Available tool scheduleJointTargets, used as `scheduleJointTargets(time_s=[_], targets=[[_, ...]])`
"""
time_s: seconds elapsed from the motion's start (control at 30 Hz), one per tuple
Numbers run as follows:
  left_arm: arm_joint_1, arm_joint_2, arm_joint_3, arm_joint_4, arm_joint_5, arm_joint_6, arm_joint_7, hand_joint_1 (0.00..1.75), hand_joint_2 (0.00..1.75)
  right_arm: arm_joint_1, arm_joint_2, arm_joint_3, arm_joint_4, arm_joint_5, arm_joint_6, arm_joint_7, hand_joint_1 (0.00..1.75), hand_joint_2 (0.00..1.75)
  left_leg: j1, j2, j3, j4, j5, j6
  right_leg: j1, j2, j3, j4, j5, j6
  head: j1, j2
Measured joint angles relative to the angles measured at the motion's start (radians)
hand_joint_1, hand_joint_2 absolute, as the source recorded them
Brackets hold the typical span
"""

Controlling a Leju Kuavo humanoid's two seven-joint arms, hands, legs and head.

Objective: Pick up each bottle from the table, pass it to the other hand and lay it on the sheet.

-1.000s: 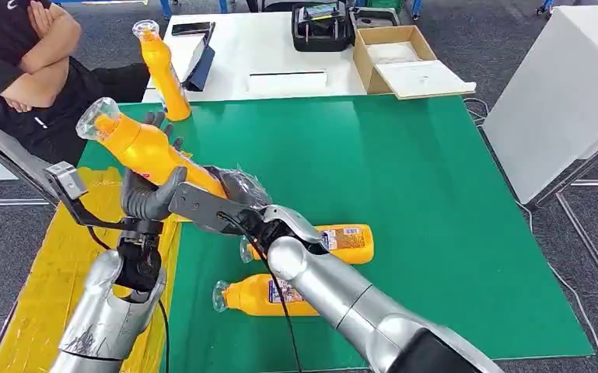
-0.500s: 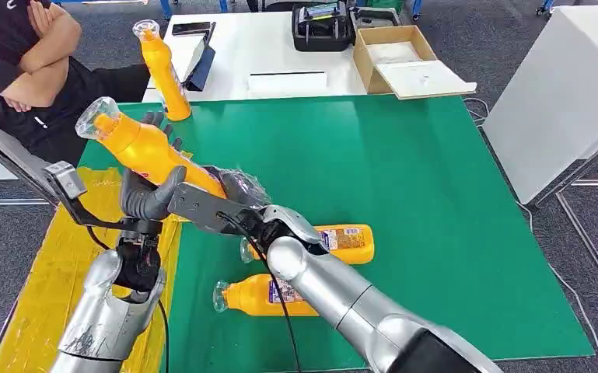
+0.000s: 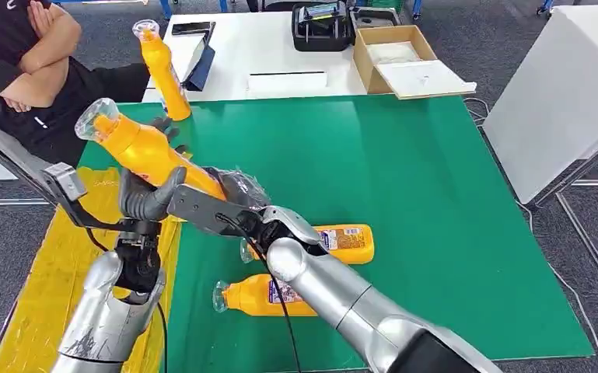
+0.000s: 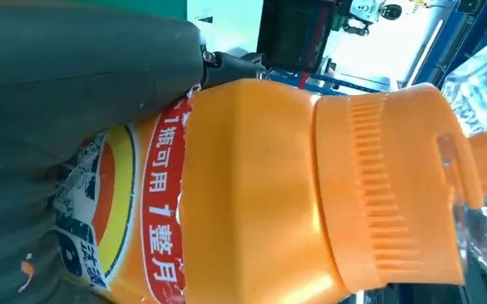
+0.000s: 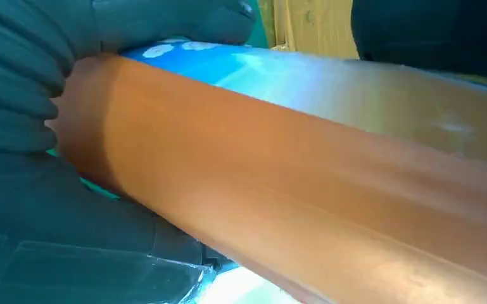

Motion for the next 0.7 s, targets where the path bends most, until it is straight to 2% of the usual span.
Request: scheduleJointTargets(time_s=[0.7], targets=[[0.003, 0.0, 0.007, -0.005, 0.013, -0.028, 0.001, 1.75, 1.75, 0.006, 0.002, -0.011, 0.001, 0.029, 0.001, -0.001, 1.75, 1.75, 0.0, 0.0, 0.0, 0.0, 0.0, 0.0, 0.0, 0.0, 0.0, 0.0, 0.0, 0.0, 0.0, 0.0]])
